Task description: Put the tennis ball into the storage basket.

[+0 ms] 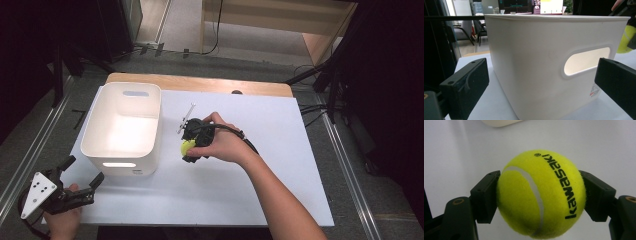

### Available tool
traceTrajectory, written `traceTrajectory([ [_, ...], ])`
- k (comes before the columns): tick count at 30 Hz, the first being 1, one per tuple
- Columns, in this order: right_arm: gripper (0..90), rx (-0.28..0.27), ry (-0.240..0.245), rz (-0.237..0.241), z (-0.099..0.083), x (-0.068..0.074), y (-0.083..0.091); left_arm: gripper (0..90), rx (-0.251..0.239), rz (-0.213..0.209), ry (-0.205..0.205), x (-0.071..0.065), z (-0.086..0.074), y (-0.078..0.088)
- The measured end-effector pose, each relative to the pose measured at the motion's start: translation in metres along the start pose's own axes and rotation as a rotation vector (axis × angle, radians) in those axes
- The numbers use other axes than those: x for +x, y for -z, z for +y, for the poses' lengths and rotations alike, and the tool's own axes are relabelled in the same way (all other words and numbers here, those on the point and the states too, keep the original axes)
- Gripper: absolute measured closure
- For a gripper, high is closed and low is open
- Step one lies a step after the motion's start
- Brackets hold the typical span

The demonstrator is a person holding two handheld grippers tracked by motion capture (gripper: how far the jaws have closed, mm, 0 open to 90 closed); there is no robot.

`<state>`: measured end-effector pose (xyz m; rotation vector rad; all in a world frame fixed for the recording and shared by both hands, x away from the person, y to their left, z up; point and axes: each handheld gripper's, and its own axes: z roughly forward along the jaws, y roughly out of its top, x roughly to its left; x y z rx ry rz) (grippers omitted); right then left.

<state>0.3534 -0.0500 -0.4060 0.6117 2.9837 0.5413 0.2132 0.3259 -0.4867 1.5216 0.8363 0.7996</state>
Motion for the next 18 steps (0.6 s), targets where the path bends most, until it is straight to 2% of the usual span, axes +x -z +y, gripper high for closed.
traceTrajectory([
  [5, 23.2, -0.006, 0.026, 0.006, 0.005, 0.0, 0.005, 0.0, 0.001, 0.0, -0.001, 0.0, 0.0, 0.0],
  [18, 23.2, 0.0, 0.034, 0.019, 0.02, -0.001, 0.021, 0.0, 0.001, 0.0, -0.001, 0.0, 0.0, 0.0],
])
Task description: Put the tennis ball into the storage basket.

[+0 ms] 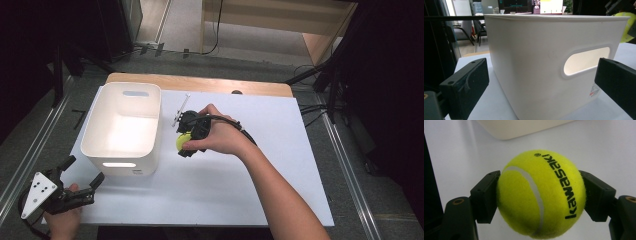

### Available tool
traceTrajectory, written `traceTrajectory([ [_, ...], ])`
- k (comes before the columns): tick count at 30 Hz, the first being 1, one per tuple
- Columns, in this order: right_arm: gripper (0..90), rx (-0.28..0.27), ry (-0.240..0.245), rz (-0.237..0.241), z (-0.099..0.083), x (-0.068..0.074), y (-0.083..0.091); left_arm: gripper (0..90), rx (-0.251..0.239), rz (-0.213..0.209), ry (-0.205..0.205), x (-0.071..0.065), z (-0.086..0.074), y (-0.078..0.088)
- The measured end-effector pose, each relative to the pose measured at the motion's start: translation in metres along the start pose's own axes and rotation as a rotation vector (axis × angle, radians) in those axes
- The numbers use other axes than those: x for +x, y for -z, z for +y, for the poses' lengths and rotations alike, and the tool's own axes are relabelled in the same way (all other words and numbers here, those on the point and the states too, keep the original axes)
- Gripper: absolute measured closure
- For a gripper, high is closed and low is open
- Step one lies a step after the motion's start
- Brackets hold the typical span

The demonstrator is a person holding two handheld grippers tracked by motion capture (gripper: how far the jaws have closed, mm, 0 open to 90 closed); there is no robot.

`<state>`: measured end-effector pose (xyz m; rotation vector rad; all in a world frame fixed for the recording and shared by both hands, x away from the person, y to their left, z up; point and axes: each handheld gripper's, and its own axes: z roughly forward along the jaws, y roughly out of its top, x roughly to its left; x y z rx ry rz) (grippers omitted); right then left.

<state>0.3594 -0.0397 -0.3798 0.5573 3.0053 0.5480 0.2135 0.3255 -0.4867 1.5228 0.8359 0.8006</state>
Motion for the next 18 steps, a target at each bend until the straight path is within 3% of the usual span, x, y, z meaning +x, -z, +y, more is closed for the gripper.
traceTrajectory([
  [18, 23.2, -0.016, 0.036, -0.001, 0.023, 0.001, 0.014, 0.0, 0.001, -0.002, 0.0, 0.0, 0.0, 0.0],
])
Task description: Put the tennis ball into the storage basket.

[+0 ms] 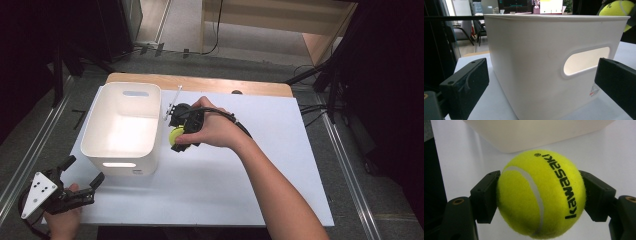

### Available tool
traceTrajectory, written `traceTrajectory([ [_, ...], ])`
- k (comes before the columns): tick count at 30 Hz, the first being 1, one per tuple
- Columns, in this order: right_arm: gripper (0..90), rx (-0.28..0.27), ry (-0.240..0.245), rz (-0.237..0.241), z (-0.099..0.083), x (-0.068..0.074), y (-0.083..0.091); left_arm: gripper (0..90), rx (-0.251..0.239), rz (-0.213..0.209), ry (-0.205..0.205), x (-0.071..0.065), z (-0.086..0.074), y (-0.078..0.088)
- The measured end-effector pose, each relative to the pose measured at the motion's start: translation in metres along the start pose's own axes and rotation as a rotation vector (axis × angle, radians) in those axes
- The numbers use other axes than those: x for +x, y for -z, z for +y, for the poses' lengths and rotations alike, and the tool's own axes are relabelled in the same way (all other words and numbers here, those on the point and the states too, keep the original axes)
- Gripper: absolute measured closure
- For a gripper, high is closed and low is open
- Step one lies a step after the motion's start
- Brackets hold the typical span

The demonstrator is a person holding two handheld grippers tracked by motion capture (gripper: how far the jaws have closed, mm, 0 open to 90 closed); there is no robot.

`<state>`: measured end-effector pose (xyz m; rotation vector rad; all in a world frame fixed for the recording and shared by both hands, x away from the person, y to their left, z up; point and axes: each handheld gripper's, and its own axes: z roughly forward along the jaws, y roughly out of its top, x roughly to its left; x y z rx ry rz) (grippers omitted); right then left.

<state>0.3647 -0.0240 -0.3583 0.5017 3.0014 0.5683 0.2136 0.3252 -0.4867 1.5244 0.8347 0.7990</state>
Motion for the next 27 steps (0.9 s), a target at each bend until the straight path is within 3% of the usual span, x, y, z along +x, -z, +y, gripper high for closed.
traceTrajectory([
  [20, 23.2, -0.023, 0.03, 0.01, 0.025, 0.0, 0.013, 0.0, 0.001, -0.004, -0.005, -0.002, 0.0, -0.002],
  [27, 23.3, -0.005, 0.05, 0.012, 0.031, 0.001, 0.014, 0.0, 0.0, -0.005, -0.005, -0.002, 0.0, -0.002],
])
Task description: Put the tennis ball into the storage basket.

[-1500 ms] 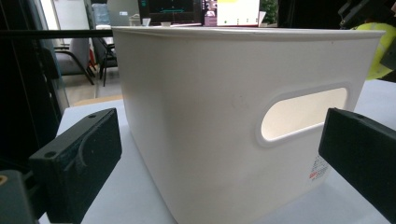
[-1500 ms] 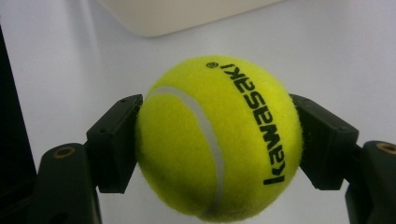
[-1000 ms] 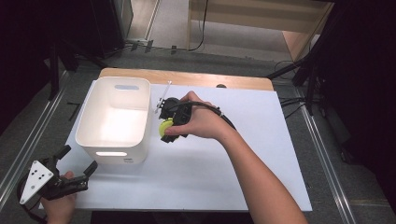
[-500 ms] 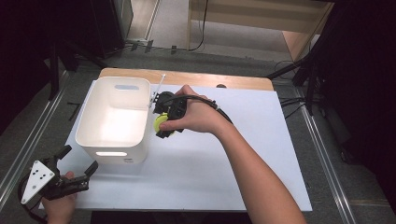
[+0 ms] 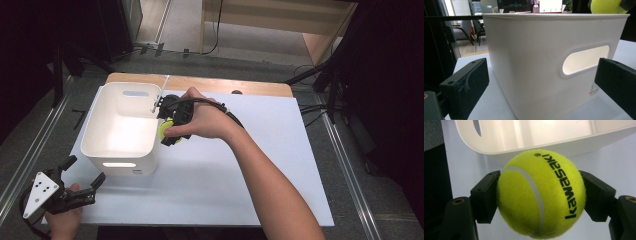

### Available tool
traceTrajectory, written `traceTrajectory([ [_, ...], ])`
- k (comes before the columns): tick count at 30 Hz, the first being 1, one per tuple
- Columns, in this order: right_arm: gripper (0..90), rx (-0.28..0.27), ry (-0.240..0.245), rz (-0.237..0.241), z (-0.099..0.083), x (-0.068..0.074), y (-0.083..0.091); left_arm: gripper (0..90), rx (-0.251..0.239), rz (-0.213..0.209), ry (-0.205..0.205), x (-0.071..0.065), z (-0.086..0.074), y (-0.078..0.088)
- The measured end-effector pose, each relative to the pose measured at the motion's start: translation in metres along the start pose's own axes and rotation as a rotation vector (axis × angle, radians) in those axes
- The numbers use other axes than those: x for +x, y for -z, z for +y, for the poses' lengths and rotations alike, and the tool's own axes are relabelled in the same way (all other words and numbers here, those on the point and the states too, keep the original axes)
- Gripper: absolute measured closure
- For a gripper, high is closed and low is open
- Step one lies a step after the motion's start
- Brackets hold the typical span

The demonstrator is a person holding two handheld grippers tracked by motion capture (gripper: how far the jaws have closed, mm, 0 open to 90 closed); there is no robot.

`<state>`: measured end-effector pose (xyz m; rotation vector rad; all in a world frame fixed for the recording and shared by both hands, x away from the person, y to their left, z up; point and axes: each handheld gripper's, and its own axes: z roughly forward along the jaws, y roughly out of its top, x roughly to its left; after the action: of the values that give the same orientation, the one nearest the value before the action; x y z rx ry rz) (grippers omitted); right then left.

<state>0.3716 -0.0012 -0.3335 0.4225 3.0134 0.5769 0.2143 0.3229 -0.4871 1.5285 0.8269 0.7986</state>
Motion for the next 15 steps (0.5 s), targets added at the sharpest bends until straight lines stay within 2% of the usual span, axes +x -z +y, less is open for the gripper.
traceTrajectory([
  [15, 23.3, -0.016, 0.023, -0.004, 0.02, 0.005, 0.009, 0.0, 0.002, -0.001, -0.002, 0.0, 0.0, 0.0],
])
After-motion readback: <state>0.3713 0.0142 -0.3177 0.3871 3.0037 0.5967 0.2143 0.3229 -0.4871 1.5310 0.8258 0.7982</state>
